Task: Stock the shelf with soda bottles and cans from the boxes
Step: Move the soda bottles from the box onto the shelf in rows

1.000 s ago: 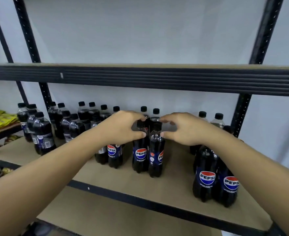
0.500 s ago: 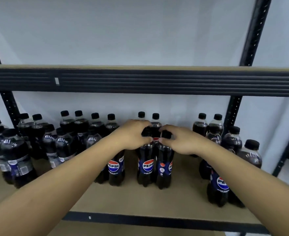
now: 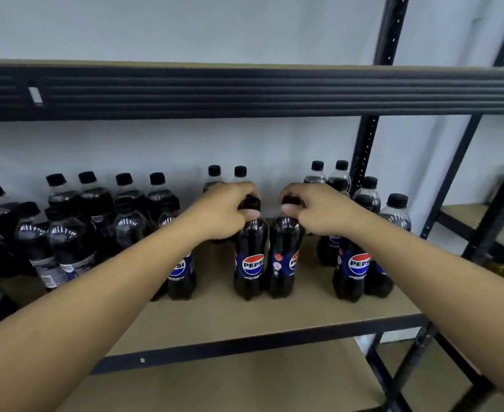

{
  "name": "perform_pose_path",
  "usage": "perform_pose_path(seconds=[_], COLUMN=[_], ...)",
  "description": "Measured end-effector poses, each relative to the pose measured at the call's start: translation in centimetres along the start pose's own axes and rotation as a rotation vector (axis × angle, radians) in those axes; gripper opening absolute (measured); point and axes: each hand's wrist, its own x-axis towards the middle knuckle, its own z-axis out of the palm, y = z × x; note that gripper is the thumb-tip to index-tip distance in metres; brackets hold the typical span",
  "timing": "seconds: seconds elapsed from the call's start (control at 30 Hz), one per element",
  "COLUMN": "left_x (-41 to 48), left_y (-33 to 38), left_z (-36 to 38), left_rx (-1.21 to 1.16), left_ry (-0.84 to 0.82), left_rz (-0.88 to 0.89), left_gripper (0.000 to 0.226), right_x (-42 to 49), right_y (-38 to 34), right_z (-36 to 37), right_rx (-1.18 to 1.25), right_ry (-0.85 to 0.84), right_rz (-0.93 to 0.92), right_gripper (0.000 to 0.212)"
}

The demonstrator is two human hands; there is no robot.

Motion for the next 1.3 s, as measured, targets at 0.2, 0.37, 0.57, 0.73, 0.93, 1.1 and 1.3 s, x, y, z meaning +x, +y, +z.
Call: perform_pose_path(seconds=[0.2, 0.37, 0.57, 0.73, 0.93, 1.1, 1.3], left_x=[-0.5, -1.1, -3.4, -6.0, -7.8, -8.4, -9.0], left_y=[1.8, 1.0, -0.7, -2.6, -4.2, -4.8, -4.3], left_z=[0.6, 1.9, 5.8, 11.4, 16.0, 17.0, 17.0], left_rx=[-0.062, -0.157, -0.436, -0.483, -0.522, -0.623, -0.629], left_ry=[-0.005, 0.036, 0.047, -0.002, -0.041, -0.027, -0.031], left_rz=[0.081, 0.1, 0.011, -0.075, -0.195, -0.232, -0.221], left_gripper=[0.028, 0.032, 0.034, 0.064, 0.06, 0.049, 0.049], right_x=[-2.1, -3.7, -6.2, -7.8, -9.2, -10.5, -11.3], right_y=[0.8, 1.8, 2.8, 5.3, 7.4, 7.7, 8.5], right_z=[-1.0, 0.6, 5.5, 10.9, 14.3, 14.7, 15.4], right_rx=[-0.083, -0.01, 0.346, 0.517, 0.625, 0.648, 0.58], right_ry=[0.052, 0.178, 0.09, 0.062, 0.077, 0.143, 0.062], right_rz=[0.002, 0.048, 0.117, 0.193, 0.24, 0.261, 0.25], right_gripper=[0.026, 0.041, 0.069, 0.068, 0.068, 0.069, 0.067])
